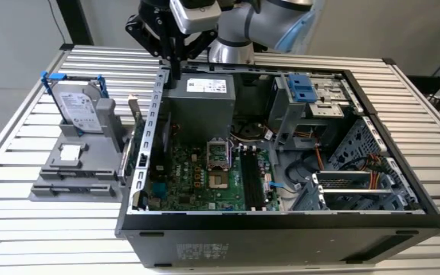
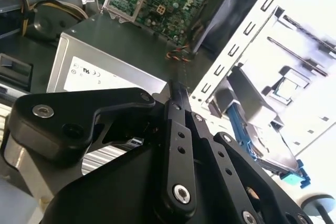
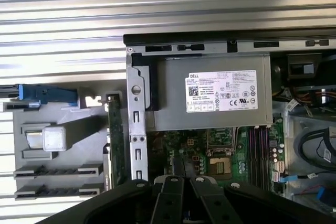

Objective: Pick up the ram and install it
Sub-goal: 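Reach for the ram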

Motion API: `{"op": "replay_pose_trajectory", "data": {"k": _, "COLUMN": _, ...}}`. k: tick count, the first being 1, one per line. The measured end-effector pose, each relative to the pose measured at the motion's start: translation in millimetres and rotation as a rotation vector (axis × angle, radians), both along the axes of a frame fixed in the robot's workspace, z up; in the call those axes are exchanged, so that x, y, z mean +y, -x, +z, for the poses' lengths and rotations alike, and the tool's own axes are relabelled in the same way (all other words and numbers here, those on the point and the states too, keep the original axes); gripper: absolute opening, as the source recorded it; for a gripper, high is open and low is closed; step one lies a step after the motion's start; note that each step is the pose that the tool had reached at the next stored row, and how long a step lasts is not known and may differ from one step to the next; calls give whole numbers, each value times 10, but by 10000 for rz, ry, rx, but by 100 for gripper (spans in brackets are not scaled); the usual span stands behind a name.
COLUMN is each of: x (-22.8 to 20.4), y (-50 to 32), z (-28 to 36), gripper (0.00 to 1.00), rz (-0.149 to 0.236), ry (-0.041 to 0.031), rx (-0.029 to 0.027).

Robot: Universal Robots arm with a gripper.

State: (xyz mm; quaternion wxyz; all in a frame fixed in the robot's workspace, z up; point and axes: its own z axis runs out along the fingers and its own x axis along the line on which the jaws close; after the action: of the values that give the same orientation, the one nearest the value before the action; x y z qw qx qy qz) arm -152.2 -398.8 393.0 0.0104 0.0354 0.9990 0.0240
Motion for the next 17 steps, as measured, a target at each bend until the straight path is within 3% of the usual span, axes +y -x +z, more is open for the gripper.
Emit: {"op": "replay_pose_trajectory", "data": {"k": 17, "x": 0, "y": 258, "z": 0, "gripper": 0, "rz": 0, "ry": 0, "rx": 0}}
